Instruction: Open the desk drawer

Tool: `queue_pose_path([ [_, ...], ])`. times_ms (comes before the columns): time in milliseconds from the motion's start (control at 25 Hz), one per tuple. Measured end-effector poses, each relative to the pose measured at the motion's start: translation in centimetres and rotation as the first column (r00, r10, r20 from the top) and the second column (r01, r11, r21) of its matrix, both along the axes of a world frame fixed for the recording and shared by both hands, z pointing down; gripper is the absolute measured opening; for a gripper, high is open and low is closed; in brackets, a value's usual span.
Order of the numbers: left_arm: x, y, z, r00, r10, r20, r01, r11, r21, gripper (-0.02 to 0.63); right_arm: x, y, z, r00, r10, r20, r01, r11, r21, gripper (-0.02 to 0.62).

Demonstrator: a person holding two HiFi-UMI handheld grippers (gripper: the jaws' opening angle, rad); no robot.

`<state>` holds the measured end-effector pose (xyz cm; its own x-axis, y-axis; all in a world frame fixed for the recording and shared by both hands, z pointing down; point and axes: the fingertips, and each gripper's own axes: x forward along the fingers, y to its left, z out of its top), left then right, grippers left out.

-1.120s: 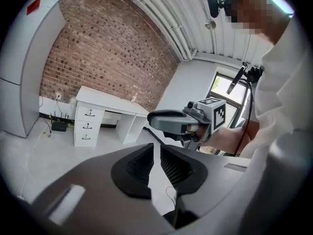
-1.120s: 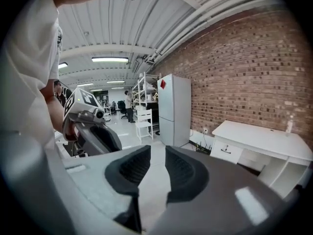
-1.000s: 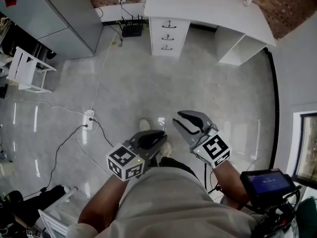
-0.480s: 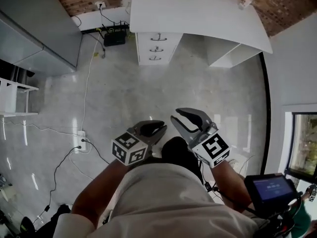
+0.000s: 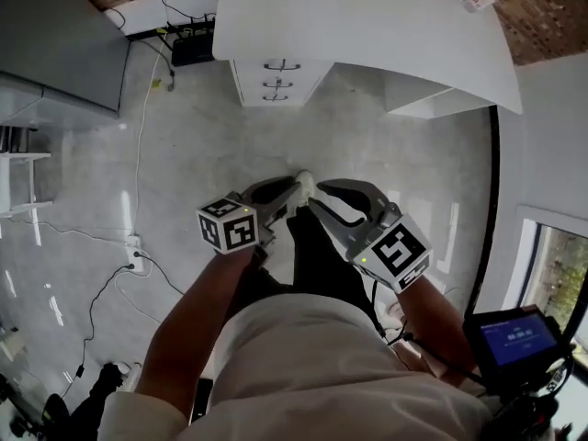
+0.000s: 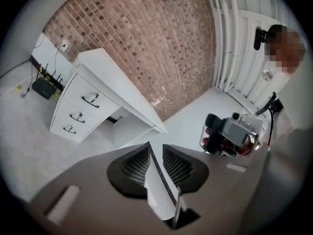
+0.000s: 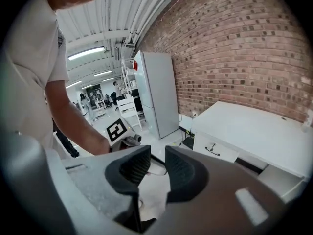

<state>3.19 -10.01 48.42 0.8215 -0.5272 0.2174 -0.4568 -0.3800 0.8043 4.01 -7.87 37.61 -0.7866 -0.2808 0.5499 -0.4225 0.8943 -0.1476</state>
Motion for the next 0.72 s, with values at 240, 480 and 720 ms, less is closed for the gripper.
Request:
queue_pose_path([
  [240,-0.3,-11.6,7.1,0.963,-0.249,-0.103,0.236,0.963,-0.127,0.078,2.1,-8.3,4.6,0.98,-0.196,-0.046,0.191,0.977,-0.094,0.078],
  [480,-2.6,-20.6,16.4,0.835,-0.513,-0.198,0.447,0.843,-0.299,0.078,3.9,-13.8,8.3,0.951,-0.282,-0.13,0.267,0.956,-0.122,0.077],
  [720,-4.3,-26.6,22.0,0.72,-0.643,-0.263,0.55,0.759,-0.349,0.077,4.6,-16.1,11.0,0.923,-0.349,-0.163,0.328,0.934,-0.144,0.075],
])
